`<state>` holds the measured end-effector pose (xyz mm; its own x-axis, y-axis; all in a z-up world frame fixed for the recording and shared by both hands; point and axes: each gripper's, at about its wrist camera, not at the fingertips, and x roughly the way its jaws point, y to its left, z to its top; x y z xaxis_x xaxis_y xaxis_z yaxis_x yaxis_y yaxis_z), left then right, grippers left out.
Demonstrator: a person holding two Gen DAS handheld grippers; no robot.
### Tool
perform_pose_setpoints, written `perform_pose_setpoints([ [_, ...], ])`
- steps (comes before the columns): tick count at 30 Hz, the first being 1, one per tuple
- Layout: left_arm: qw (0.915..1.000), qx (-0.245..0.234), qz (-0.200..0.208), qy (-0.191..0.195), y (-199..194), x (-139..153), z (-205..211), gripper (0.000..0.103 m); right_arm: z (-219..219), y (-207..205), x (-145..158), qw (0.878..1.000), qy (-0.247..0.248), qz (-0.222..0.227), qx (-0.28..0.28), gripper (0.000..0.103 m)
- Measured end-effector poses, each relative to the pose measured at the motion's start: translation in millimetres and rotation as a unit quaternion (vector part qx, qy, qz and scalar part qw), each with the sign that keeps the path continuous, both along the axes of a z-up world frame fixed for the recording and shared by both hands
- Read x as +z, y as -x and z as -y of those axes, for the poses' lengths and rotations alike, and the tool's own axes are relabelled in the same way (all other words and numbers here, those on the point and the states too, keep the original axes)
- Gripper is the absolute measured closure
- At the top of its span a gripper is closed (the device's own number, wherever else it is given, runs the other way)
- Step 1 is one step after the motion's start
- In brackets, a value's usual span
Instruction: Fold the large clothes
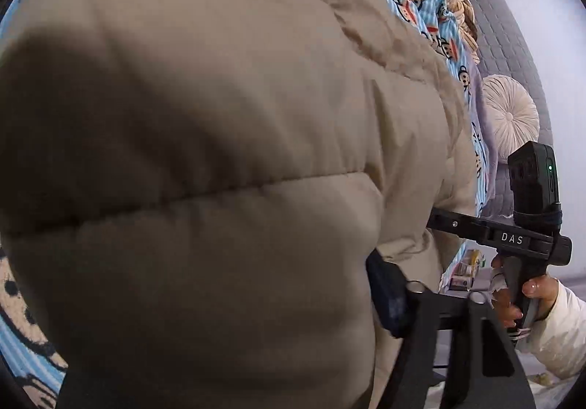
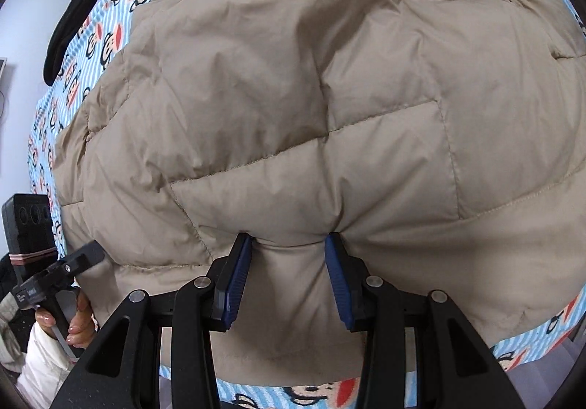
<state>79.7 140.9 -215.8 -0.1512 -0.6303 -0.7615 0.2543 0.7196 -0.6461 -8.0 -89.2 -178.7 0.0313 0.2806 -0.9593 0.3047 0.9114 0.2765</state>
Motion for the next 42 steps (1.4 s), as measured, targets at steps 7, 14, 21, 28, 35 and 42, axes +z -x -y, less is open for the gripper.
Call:
perform_pose_setpoints([
  [7,0.9990,0.032,0.007,0.030,12.3,45.3,-4.8,0.074,0.5,-2.4,43.4,0.996,0.027,0.071,0.038,0.058],
  [14,0.9966,0.070,0.042,0.004,39.7,115.6,38.2,0.074,31.6,-41.3,40.1,0.990,-0.004,0.141,0.020,0.081],
  [21,0.9945,0.069,0.069,-0.039,53.9,166.6,127.9,0.074,44.8,-67.8,-21.3,0.992,-0.066,0.111,0.008,0.088],
  [28,0.9941,-0.003,0.086,-0.066,58.6,185.4,224.6,0.059,65.9,-64.7,-32.1,0.985,-0.139,0.100,-0.017,0.091],
  [35,0.9949,-0.096,0.030,-0.009,56.0,169.2,299.3,0.037,145.4,-3.1,17.9,0.975,-0.153,0.143,-0.073,0.086],
  [42,0.9914,-0.127,0.034,0.001,58.0,123.3,358.4,0.022,206.4,84.6,33.8,0.972,-0.117,0.142,-0.148,0.083],
])
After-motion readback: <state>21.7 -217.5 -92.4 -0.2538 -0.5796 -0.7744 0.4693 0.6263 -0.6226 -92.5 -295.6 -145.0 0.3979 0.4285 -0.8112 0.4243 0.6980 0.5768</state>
